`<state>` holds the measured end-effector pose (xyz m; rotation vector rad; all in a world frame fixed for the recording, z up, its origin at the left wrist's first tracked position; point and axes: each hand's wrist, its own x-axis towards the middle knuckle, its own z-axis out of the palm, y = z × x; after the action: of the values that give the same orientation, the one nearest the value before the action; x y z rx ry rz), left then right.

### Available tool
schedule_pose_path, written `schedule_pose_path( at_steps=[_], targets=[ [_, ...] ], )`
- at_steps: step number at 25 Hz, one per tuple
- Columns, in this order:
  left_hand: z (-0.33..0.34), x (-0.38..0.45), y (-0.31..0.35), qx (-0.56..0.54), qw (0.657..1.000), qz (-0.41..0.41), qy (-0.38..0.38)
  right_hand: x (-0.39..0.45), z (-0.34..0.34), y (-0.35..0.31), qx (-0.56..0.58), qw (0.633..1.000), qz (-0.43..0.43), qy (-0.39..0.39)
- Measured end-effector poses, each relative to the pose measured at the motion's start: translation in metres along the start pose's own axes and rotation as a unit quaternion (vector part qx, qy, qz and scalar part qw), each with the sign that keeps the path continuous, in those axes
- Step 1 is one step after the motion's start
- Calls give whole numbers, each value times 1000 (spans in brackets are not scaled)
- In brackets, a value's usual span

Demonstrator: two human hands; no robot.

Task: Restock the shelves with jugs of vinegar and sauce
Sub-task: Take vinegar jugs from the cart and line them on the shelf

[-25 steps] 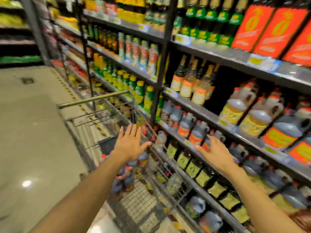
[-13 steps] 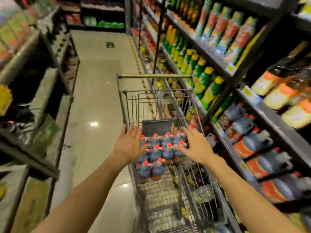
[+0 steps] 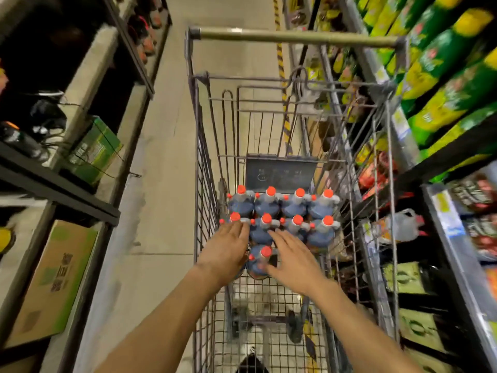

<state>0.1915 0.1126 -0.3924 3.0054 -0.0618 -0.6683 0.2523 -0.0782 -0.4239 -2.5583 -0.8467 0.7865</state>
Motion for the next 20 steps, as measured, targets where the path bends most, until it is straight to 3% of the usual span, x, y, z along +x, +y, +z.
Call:
schedule_pose_path(
  at_steps=[6, 12, 20],
  targets=[
    [62, 31, 3, -56, 990, -95, -89, 29, 67, 25, 110, 993, 20, 27],
    [74, 34, 4, -104, 989, -95, -46, 25, 89, 39, 140, 983, 4, 118],
    [92, 55, 51, -221, 975, -6, 9, -22, 64, 95, 198, 970, 89, 105]
  ],
)
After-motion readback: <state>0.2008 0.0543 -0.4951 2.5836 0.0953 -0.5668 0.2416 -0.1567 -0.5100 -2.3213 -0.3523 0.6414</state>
